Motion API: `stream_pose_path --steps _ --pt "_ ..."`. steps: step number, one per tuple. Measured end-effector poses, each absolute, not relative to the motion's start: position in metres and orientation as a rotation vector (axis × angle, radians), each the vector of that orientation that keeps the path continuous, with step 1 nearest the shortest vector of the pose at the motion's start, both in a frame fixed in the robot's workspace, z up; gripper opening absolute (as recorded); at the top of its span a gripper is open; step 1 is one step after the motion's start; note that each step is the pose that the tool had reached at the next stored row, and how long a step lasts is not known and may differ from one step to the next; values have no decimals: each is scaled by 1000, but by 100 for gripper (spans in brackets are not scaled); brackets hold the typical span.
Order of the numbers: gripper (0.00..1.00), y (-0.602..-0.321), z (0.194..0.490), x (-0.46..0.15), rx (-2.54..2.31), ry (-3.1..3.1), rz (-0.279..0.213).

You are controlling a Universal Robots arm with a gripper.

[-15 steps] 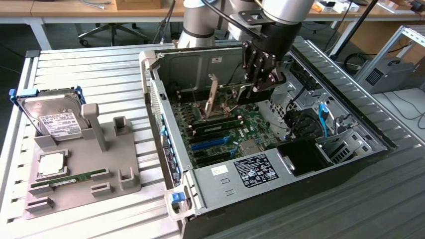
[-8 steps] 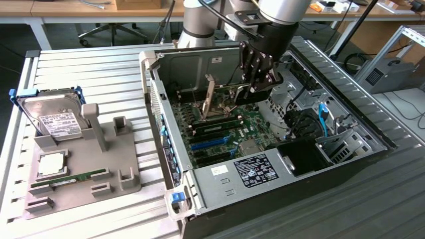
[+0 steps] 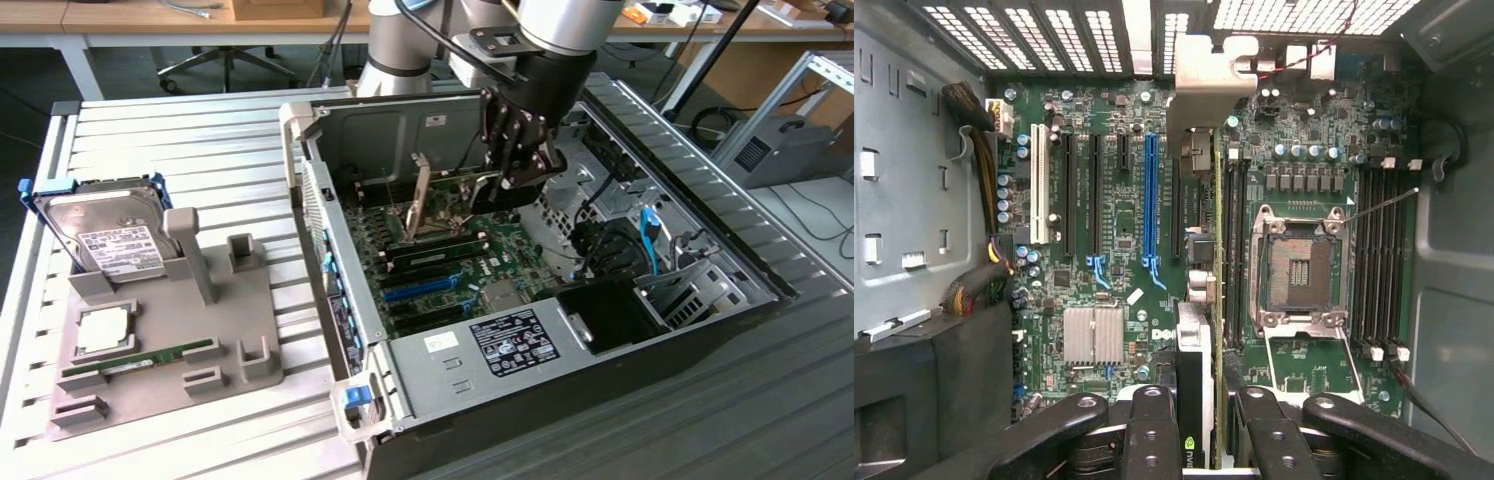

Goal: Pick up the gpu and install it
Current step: 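Insert the gpu into the slot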

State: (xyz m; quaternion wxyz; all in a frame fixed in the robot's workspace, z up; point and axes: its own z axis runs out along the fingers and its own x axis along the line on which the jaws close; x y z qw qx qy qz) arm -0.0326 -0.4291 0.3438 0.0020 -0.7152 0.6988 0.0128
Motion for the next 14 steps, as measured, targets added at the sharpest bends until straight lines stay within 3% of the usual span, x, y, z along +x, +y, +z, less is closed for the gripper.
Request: stream_pose_path --steps 14 --pt "27 -429 341 -33 -2244 2192 40"
